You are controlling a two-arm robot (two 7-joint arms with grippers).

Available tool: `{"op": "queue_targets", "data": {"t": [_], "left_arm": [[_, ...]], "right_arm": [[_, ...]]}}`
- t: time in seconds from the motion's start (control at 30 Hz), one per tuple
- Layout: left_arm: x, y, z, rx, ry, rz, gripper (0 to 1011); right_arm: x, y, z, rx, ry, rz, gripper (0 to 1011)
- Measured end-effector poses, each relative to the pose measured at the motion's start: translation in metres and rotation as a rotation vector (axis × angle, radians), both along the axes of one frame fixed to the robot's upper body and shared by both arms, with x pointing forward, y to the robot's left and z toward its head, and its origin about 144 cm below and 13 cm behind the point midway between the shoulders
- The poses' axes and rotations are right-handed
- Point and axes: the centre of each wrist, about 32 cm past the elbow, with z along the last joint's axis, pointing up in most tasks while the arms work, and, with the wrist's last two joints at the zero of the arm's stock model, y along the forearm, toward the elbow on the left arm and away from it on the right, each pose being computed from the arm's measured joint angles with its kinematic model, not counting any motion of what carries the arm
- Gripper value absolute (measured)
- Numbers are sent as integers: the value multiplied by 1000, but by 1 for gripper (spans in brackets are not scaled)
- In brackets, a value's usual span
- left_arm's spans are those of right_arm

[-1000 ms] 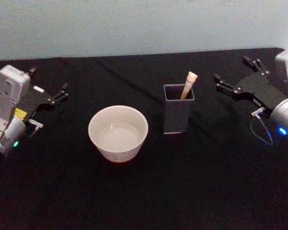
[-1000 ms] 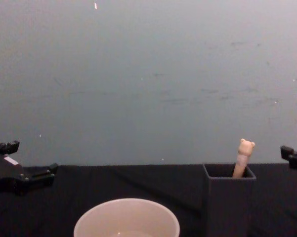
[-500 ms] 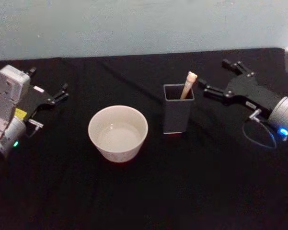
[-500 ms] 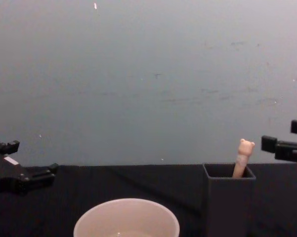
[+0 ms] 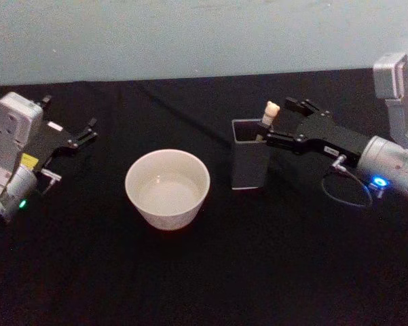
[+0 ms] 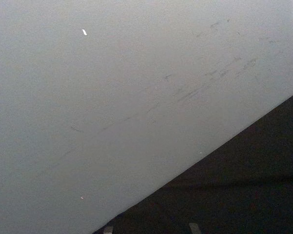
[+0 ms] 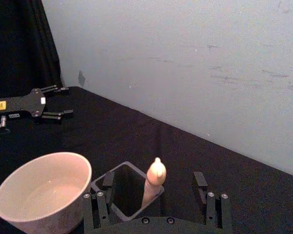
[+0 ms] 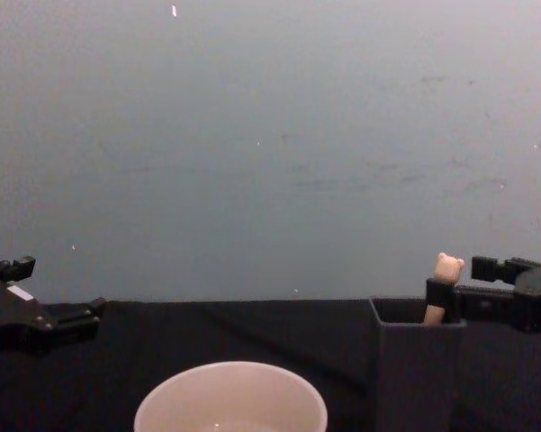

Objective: Pick up the stirring spoon with one hand, stir inside the cup, then place it back in its original position.

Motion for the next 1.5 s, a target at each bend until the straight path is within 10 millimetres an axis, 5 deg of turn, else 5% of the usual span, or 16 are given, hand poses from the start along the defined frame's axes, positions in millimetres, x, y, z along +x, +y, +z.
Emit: {"op": "queue_targets", "data": {"t": [1.0,1.5], "left_arm": [[0,0,0,0,0,0,1001],[0,0,0,0,0,0,1001]], "right_arm": [[17,9,-6,35,44,6,1000],[17,8,-6,34,42,4,658]]}}
